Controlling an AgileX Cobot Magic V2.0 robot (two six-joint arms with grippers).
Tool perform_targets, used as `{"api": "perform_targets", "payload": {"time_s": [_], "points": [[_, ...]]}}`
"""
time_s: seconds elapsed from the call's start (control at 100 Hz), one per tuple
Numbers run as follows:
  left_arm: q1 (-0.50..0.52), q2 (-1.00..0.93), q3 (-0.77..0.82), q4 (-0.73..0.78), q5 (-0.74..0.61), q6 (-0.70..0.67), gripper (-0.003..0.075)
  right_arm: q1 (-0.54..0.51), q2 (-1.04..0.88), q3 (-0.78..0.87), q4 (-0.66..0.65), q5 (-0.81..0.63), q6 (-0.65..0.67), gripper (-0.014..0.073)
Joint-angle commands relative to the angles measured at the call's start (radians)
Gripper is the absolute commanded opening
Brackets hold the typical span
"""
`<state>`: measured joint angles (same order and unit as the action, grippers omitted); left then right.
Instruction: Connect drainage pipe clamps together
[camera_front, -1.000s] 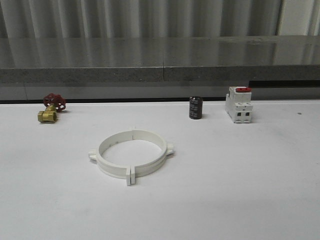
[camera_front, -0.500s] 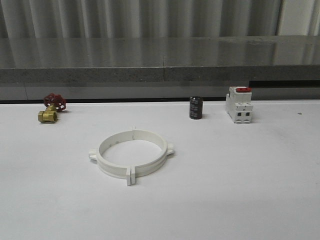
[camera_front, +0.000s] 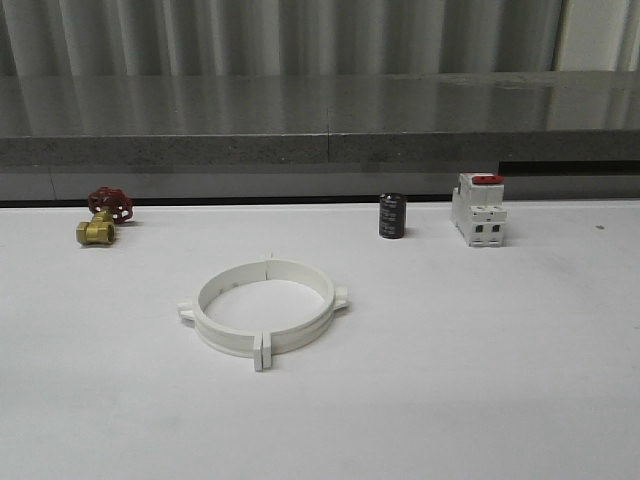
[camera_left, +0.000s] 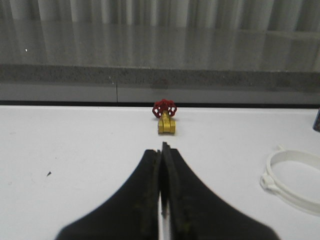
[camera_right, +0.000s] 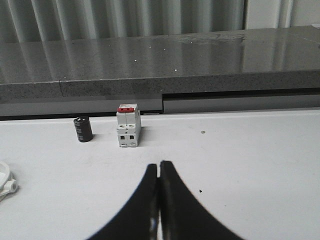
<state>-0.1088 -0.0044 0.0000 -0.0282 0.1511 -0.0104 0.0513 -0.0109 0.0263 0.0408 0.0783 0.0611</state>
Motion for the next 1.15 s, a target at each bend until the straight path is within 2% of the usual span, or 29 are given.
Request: {"api": "perform_targets", "payload": {"time_s": [0.0,1.14], "points": [[-0.002,-0.027,0.030,0.012,-0.139,-0.035,-0.0021,0.002,-0.019,-0.016,-0.008,-0.090,-0.003,-0.0068],[-0.002,-0.027,0.046,0.028,-0.151,-0.037,-0.0021,0.002,-0.019,-0.016,-0.008,-0.090,-0.003,-0.0068]]}}
